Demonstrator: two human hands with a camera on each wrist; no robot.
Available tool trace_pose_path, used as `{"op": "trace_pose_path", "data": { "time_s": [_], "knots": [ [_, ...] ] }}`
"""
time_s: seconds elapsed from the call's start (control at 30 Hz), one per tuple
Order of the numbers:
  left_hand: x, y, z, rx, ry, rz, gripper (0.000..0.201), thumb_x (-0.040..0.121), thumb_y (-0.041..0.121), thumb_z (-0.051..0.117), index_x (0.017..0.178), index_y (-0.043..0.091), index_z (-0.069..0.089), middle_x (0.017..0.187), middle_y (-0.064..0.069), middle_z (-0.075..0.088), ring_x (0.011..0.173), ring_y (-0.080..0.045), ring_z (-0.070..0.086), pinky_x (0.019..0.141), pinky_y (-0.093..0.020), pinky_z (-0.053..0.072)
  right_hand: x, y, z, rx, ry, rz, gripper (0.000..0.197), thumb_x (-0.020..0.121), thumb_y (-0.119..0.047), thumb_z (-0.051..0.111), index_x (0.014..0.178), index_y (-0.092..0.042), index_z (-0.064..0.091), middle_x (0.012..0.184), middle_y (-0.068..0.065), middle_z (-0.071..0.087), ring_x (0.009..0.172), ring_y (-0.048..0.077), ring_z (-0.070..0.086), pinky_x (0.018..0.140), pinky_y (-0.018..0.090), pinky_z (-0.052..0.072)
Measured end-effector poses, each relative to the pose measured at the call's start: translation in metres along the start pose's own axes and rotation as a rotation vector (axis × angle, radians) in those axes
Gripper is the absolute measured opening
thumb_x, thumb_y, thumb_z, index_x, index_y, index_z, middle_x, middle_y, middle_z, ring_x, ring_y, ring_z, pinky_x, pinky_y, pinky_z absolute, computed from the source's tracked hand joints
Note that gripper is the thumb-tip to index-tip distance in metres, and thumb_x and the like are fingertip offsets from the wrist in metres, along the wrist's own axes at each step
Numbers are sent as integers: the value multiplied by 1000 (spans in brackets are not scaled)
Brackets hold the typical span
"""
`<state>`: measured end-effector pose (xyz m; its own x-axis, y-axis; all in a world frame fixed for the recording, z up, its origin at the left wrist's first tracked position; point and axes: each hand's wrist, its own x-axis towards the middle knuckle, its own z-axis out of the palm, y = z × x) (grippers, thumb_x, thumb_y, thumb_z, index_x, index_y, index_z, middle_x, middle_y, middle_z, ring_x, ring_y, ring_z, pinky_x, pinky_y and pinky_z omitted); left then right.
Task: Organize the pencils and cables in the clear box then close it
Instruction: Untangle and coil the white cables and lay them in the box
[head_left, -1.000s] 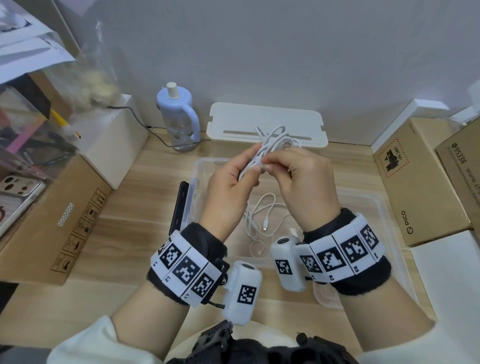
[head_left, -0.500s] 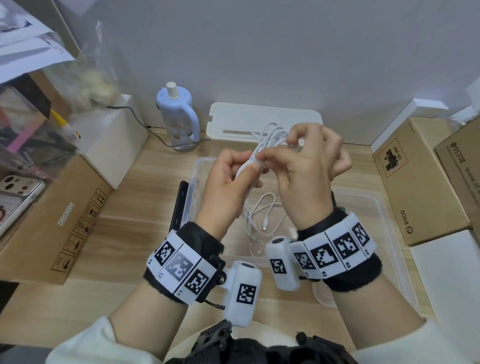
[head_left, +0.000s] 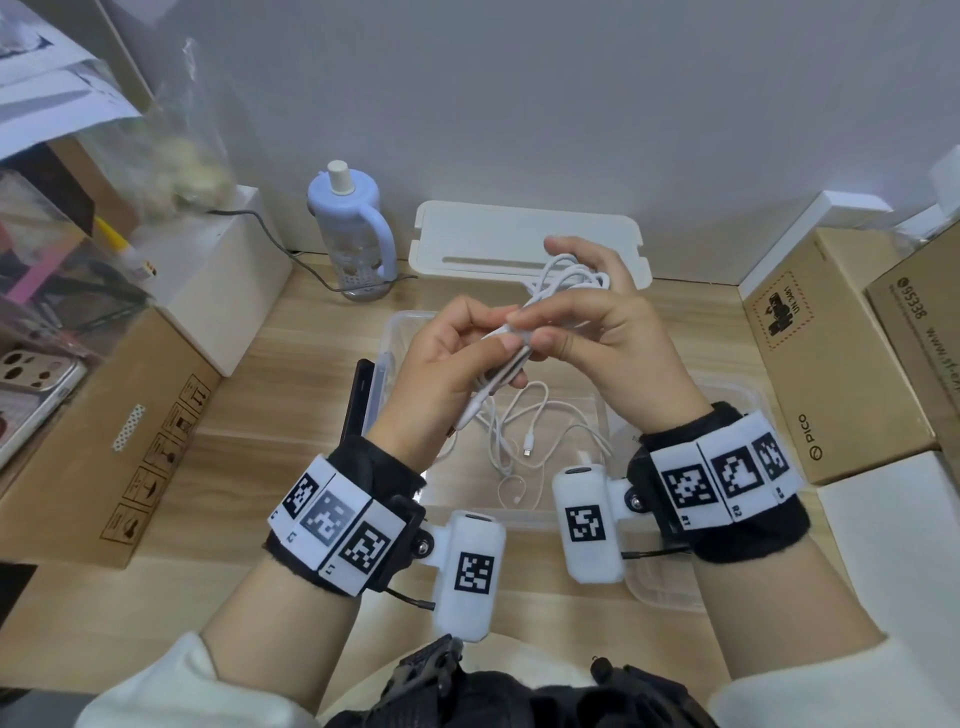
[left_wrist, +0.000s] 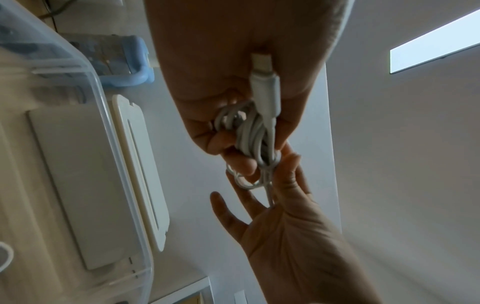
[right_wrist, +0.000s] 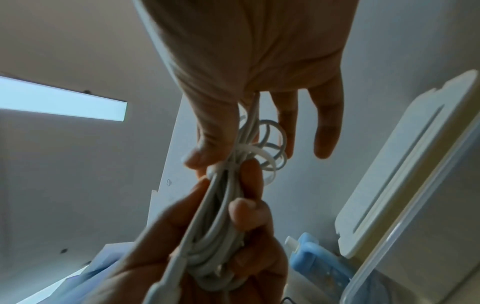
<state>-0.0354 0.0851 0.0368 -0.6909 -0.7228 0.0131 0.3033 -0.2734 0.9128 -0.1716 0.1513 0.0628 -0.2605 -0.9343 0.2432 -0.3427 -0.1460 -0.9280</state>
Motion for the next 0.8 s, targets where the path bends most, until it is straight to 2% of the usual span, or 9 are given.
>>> {"op": "trace_pose_path", "data": {
  "time_s": [0.1,0.2,0.33,0.4,0.5,0.53,0.6,0.63,0.8],
  "knots": [
    [-1,-2,-2,28,-1,-2,5,82,4,54,86,6,50,93,-17,63,68,-13,68,60,-22,53,-1,1,4,27,16,43,29,72,0,70,90,-23,67,120,-4,37,91,-5,55,70,11,49],
    [0,-4,-5,34,15,-10,11,86,-1,54,84,8,49,78,-6,69,60,-11,65,59,-21,52,0,4,9,-22,73,63,38,70,-6,73,102,-24,65,114,-2,39,102,8,51,75,13,47],
    [2,-9,-8,36,6,-16,13,86,-2,53,89,11,49,74,1,72,63,-11,66,66,-20,53,-2,13,10,34,285,123,115,44,-22,89,136,-45,23,124,12,45,107,20,58,87,31,53],
    [1,-9,-7,16,6,-20,18,88,-8,46,89,10,48,73,1,73,67,-10,67,68,-19,52,-2,16,11,162,313,206,137,39,-22,86,143,-39,-1,116,11,49,97,17,65,83,34,56],
    [3,-5,-5,12,5,-9,22,88,-13,42,87,8,48,70,3,73,68,-4,67,67,-15,52,-3,22,12,295,221,306,126,52,-17,81,146,-22,-2,106,-7,59,94,2,64,89,29,52],
    [4,-4,-5,19,-6,-8,22,88,-13,42,86,7,48,70,3,73,68,-3,67,67,-15,52,-4,24,12,359,160,320,111,53,-20,79,145,-15,17,101,-7,64,91,2,64,85,25,53],
    [6,-2,-5,50,-42,-22,20,89,-11,43,87,7,50,71,3,73,68,-4,67,67,-16,52,-7,23,13,479,55,348,64,51,-31,75,111,-16,60,88,-6,70,84,5,65,74,21,54],
    [6,-2,-5,71,-53,-30,18,89,-9,44,88,8,51,72,3,73,69,-4,67,67,-17,52,-8,22,14,548,26,360,47,51,-32,74,96,-19,65,84,-4,71,83,8,66,73,23,54],
    [10,-6,-8,133,38,-42,9,83,4,62,86,9,54,72,-2,72,66,-11,68,67,-24,55,-4,22,19,641,95,350,46,51,-27,71,93,-11,62,77,0,72,77,13,69,72,26,57]
  ]
}}
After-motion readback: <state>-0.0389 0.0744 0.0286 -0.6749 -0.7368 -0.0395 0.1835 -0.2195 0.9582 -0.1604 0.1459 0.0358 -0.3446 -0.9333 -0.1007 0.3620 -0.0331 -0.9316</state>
